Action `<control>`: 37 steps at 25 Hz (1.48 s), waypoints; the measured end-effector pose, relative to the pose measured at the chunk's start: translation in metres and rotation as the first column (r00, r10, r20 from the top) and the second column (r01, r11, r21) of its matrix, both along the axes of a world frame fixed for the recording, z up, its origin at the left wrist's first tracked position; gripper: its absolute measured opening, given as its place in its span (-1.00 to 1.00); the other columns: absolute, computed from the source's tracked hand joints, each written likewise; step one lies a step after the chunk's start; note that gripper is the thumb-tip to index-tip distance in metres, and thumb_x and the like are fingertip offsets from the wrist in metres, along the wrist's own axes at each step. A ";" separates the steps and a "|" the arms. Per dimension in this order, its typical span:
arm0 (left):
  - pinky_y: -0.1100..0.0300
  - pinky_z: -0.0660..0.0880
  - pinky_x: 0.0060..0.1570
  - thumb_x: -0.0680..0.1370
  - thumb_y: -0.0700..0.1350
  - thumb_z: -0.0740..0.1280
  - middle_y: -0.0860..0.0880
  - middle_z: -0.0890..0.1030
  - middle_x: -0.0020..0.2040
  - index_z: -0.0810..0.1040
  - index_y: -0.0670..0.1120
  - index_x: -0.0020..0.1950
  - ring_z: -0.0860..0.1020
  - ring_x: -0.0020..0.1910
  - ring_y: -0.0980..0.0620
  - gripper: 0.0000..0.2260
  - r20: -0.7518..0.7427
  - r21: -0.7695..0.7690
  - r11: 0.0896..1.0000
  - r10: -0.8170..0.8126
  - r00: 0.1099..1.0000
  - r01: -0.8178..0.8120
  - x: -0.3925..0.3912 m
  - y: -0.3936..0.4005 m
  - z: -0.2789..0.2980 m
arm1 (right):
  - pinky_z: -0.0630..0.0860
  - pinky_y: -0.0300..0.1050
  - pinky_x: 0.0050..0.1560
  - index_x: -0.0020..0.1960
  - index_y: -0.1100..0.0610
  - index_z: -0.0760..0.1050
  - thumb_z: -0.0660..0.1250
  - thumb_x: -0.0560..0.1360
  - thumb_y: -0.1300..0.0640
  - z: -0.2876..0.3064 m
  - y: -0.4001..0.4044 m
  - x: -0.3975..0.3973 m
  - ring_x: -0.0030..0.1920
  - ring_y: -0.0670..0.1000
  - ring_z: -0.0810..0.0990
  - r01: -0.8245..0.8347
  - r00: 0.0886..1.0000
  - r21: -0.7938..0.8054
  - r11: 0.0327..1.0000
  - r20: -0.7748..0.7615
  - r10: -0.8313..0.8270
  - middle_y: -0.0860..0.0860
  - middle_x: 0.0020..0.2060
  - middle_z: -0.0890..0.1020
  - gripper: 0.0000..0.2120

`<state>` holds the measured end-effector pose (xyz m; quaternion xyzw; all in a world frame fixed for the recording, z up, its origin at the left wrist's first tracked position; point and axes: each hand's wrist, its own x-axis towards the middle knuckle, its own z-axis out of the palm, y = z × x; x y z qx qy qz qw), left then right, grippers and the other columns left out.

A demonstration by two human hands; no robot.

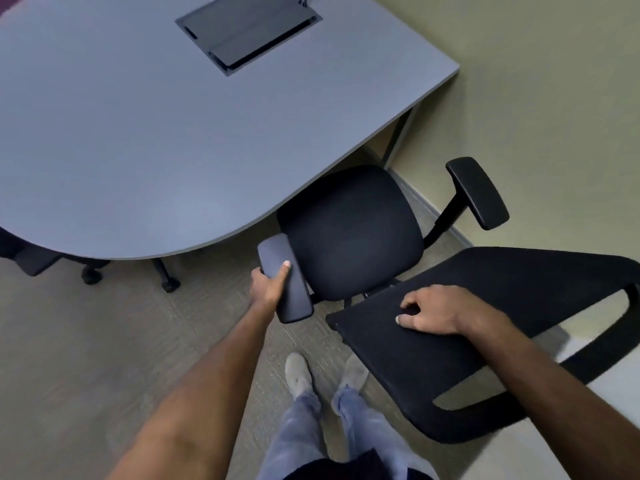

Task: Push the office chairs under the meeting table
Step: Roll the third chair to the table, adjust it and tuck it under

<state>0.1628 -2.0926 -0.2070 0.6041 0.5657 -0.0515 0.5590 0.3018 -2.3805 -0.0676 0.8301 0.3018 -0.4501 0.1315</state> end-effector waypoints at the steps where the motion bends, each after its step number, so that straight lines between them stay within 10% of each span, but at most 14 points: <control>1: -0.13 0.56 0.28 0.56 0.14 0.49 -0.19 0.62 0.29 0.48 -0.22 0.35 0.62 0.21 -0.18 -0.45 0.049 -0.079 0.995 0.058 0.997 -0.054 0.001 0.003 -0.007 | 0.46 0.04 0.32 0.44 -0.18 0.51 0.16 0.56 -0.39 -0.002 0.001 -0.002 0.39 0.03 0.54 0.001 1.000 -0.003 1.000 0.002 -0.001 -0.10 0.40 0.59 -0.45; 7: 0.07 0.65 -0.13 0.48 0.16 0.56 -0.12 0.72 0.02 0.58 -0.15 0.14 0.71 -0.05 -0.10 -0.54 0.089 -0.320 0.926 0.238 0.967 -0.199 0.018 0.033 -0.034 | 0.43 0.05 0.37 0.46 -0.17 0.50 0.17 0.56 -0.40 -0.010 0.010 -0.007 0.40 0.01 0.52 0.031 0.999 0.024 0.999 0.005 -0.031 -0.12 0.41 0.58 -0.44; 11: -0.15 0.67 0.09 0.46 0.21 0.56 -0.19 0.73 0.08 0.60 -0.22 0.22 0.72 0.05 -0.20 -0.43 0.121 -0.419 0.887 0.266 0.956 -0.194 0.033 0.053 -0.050 | 0.45 0.08 0.38 0.47 -0.19 0.48 0.16 0.56 -0.42 -0.014 0.014 -0.009 0.39 -0.02 0.52 0.057 0.998 0.017 0.998 -0.019 -0.056 -0.14 0.41 0.57 -0.42; 19: 0.06 0.67 -0.14 0.44 0.32 0.52 -0.09 0.71 -0.04 0.56 -0.09 -0.06 0.72 -0.08 -0.08 -0.52 0.104 -0.266 0.943 0.235 0.967 -0.200 0.037 0.049 -0.057 | 0.44 0.06 0.38 0.47 -0.20 0.48 0.18 0.57 -0.40 -0.008 0.013 -0.007 0.39 -0.03 0.52 0.072 0.997 0.000 0.997 -0.030 -0.072 -0.15 0.41 0.57 -0.45; 33: -0.07 0.63 0.17 0.52 0.26 0.48 -0.14 0.68 0.12 0.57 -0.20 0.21 0.68 0.09 -0.14 -0.44 0.066 -0.270 0.941 0.229 0.971 -0.203 0.039 0.041 -0.083 | 0.41 0.09 0.44 0.48 -0.20 0.46 0.18 0.57 -0.40 -0.008 0.015 -0.009 0.42 -0.04 0.50 0.089 0.995 -0.010 0.996 -0.033 -0.090 -0.17 0.43 0.55 -0.44; 37: 0.10 0.59 -0.04 0.53 0.23 0.48 -0.07 0.67 0.04 0.56 -0.18 0.18 0.66 -0.02 -0.04 -0.50 0.055 -0.294 0.929 0.249 0.967 -0.223 0.039 0.037 -0.099 | 0.42 0.05 0.44 0.49 -0.20 0.46 0.17 0.55 -0.41 -0.009 0.014 -0.009 0.42 -0.07 0.50 0.087 0.996 0.001 0.996 -0.016 -0.087 -0.21 0.44 0.55 -0.41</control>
